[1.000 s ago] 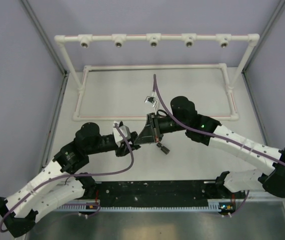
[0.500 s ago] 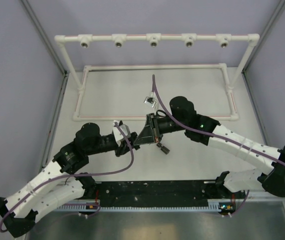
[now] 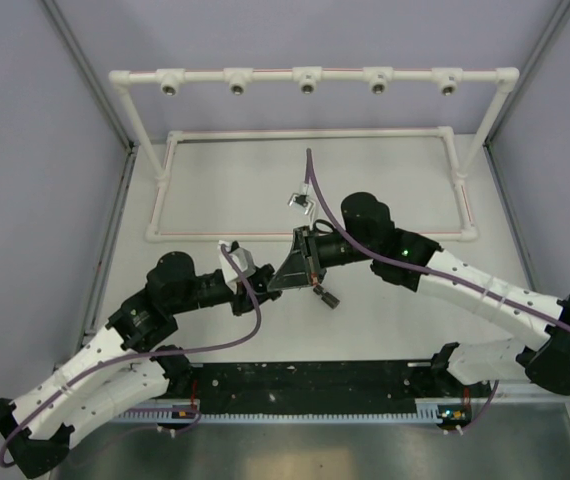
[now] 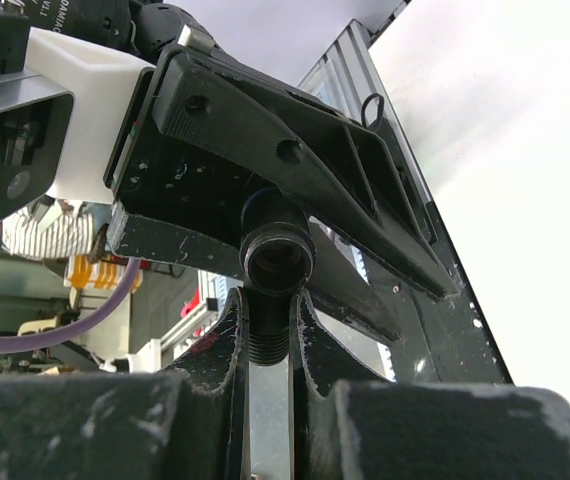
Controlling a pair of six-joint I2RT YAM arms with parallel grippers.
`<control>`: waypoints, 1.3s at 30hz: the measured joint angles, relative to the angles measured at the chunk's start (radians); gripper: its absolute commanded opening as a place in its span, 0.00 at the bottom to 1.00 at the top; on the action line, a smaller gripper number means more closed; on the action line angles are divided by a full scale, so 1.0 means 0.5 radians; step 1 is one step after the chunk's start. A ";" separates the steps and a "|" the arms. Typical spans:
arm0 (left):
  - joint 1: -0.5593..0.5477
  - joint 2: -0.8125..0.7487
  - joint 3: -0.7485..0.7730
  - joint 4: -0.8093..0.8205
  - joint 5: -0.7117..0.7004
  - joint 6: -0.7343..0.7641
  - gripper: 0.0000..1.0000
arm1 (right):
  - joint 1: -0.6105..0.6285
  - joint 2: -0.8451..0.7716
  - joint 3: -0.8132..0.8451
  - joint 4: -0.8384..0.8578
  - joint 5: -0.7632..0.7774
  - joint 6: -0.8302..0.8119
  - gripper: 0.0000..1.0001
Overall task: Install the water faucets
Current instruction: Adjust the water faucet.
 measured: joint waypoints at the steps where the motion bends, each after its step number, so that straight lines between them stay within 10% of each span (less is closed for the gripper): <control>1: 0.001 0.002 0.000 0.000 0.010 -0.002 0.43 | 0.000 0.000 0.000 -0.004 -0.005 -0.001 0.00; 9: 0.001 0.022 0.000 -0.018 0.072 0.002 0.51 | 0.000 0.014 0.000 -0.029 -0.034 -0.014 0.00; 20: 0.005 0.063 0.000 -0.081 0.096 0.037 0.00 | 0.001 0.040 0.002 -0.092 -0.057 -0.019 0.00; 25: 0.005 0.069 0.000 -0.098 0.099 0.034 0.00 | 0.001 0.043 0.002 -0.108 -0.056 -0.019 0.01; 31: 0.005 0.024 -0.005 -0.079 0.063 -0.039 0.00 | 0.010 0.037 0.001 -0.058 -0.040 -0.043 0.39; 39: -0.016 0.008 -0.034 0.168 0.079 -0.254 0.00 | 0.066 0.001 -0.016 0.112 0.042 -0.153 0.43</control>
